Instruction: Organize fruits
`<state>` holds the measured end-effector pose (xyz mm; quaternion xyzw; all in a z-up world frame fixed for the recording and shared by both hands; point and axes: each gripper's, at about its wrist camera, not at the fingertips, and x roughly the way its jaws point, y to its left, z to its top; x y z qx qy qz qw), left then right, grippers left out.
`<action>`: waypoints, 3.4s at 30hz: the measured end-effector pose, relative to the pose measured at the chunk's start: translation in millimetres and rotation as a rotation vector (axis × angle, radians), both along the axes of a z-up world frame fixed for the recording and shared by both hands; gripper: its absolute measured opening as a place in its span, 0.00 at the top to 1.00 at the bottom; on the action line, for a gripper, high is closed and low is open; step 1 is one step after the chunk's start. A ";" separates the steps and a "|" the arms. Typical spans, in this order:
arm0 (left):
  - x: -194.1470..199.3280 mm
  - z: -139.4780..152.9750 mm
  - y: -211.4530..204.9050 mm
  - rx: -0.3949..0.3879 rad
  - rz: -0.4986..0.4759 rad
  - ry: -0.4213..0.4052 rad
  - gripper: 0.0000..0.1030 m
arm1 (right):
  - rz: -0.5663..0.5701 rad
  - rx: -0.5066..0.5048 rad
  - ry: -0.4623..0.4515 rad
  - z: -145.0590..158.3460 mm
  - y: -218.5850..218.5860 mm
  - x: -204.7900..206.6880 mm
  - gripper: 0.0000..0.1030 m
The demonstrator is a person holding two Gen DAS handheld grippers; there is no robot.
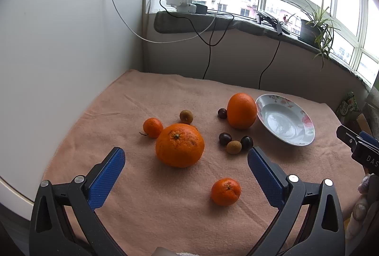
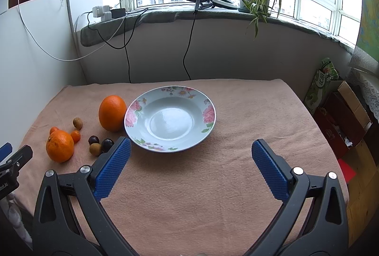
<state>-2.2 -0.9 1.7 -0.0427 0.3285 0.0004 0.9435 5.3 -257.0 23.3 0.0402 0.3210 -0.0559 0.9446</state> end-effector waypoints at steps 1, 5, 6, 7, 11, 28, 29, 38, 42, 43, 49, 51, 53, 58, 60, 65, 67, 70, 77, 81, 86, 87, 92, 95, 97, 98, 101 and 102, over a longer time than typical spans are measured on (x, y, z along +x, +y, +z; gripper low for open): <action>-0.2 0.0 0.1 -0.001 0.000 0.001 0.00 | 0.001 0.001 0.000 0.0 -0.1 -0.1 0.00; -0.7 -0.4 0.8 -0.002 0.001 0.001 0.00 | 0.002 0.001 0.001 -0.2 0.0 -0.2 0.00; -0.7 -0.4 0.9 -0.002 0.001 0.001 0.00 | 0.002 0.000 0.000 -0.1 0.1 -0.5 0.00; -0.7 -0.4 0.9 -0.003 0.001 0.001 0.00 | 0.001 0.000 0.000 -0.1 0.2 -0.1 0.00; -0.8 -0.4 1.0 -0.003 0.002 0.000 0.00 | 0.002 0.000 0.002 -0.1 0.4 0.0 0.00; -2.7 -8.2 10.4 -0.012 0.012 0.016 0.00 | 0.028 -0.013 0.015 -2.7 8.2 2.2 0.00; -2.8 -9.0 11.5 -0.012 0.014 0.018 0.00 | 0.028 -0.013 0.015 -2.7 8.2 2.2 0.00; -4.0 -21.8 35.9 -0.035 0.059 0.062 0.00 | 0.063 0.032 0.028 -8.1 8.0 5.1 0.00; -4.9 -28.8 43.9 -0.054 0.068 0.079 0.00 | 0.099 0.060 0.024 -12.2 11.6 6.6 0.00; -4.6 -30.3 45.4 -0.057 0.069 0.083 0.01 | 0.108 0.068 0.018 -12.9 12.8 6.7 0.00; 2.1 -37.6 51.8 -0.095 0.062 0.097 0.01 | 0.188 0.122 0.024 -14.4 23.6 13.7 0.00; 4.5 -38.4 53.8 -0.108 0.058 0.098 0.01 | 0.231 0.126 0.058 -15.3 30.8 21.7 0.00; 6.9 -38.7 55.7 -0.117 0.057 0.097 0.01 | 0.274 0.132 0.079 -16.7 38.3 29.3 0.00; 12.1 -41.0 58.5 -0.136 0.049 0.102 0.01 | 0.384 0.160 0.110 -18.1 61.0 47.4 0.00; 15.2 -43.5 57.3 -0.125 0.041 0.109 0.01 | 0.424 0.152 0.114 -18.9 73.0 53.5 0.00; 21.8 -49.0 59.3 -0.142 0.030 0.125 0.01 | 0.521 0.191 0.162 -24.8 98.7 72.2 0.00; 23.3 -50.6 61.3 -0.161 0.022 0.113 0.01 | 0.560 0.208 0.181 -27.5 109.0 78.4 0.00; 25.6 -52.1 63.4 -0.185 0.009 0.092 0.01 | 0.605 0.186 0.192 -31.2 125.3 84.6 0.00; 37.1 -58.3 60.8 -0.192 -0.018 0.101 0.04 | 0.672 0.237 0.195 -33.3 145.8 99.5 0.00; 44.9 -64.7 63.8 -0.246 -0.030 0.126 0.12 | 0.714 0.205 0.240 -39.0 158.8 108.6 0.00; 52.0 -69.5 63.3 -0.279 -0.051 0.151 0.18 | 0.745 0.277 0.326 -53.7 165.8 123.9 0.04; 52.7 -69.8 63.1 -0.280 -0.053 0.152 0.18 | 0.752 0.287 0.338 -56.6 167.0 126.3 0.06; 58.3 -71.3 64.5 -0.300 -0.059 0.163 0.18 | 0.777 0.316 0.389 -66.4 173.9 134.9 0.11; 60.9 -73.1 64.8 -0.311 -0.061 0.170 0.18 | 0.788 0.331 0.410 -70.0 178.0 138.7 0.14; 62.7 -74.4 63.6 -0.311 -0.065 0.177 0.18 | 0.803 0.340 0.419 -70.2 181.5 139.9 0.17; 63.9 -75.5 62.6 -0.310 -0.069 0.183 0.18 | 0.811 0.343 0.424 -69.5 183.3 139.9 0.17; 67.0 -79.8 60.8 -0.320 -0.082 0.198 0.18 | 0.828 0.334 0.437 -70.5 190.3 140.3 0.17; 67.4 -80.2 61.1 -0.327 -0.080 0.202 0.18 | 0.830 0.326 0.442 -72.0 192.5 140.3 0.18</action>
